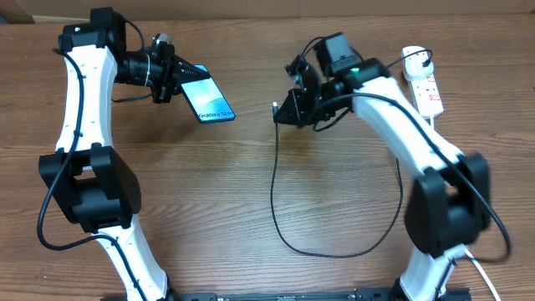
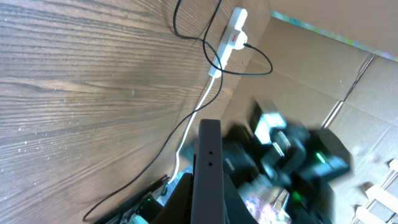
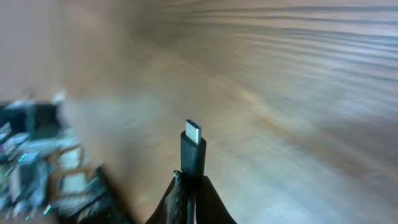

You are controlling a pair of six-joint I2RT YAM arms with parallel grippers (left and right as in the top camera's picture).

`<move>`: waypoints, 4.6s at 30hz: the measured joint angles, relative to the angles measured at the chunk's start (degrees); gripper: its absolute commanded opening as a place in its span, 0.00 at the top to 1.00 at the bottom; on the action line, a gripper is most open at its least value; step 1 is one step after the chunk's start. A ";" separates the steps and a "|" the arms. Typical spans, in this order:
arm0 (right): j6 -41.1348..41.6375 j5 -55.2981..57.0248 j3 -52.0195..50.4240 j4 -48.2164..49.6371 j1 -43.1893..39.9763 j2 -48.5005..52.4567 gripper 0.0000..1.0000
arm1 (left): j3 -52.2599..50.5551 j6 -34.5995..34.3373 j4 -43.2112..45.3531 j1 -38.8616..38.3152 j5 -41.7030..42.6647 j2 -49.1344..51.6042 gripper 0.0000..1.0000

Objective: Plug charger to phone and switch on socket

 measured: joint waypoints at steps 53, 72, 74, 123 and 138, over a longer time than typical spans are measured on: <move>12.41 11.06 -4.20 2.10 6.12 -0.17 0.96 | 0.00 7.69 22.38 -0.94 18.62 0.00 0.96; 25.11 29.03 -5.64 13.33 7.28 9.53 0.59 | 0.00 7.65 22.38 -1.05 16.09 0.00 0.96; 26.32 31.61 -5.64 13.79 8.55 9.53 0.59 | 0.00 7.41 22.38 -1.03 15.17 0.00 0.96; 29.75 43.95 -3.30 16.74 15.17 15.21 0.72 | 0.00 -12.15 22.43 0.37 9.46 0.00 0.96; 31.74 54.03 -2.56 13.90 19.02 15.96 0.81 | 0.00 -12.20 22.38 3.67 0.98 0.00 0.96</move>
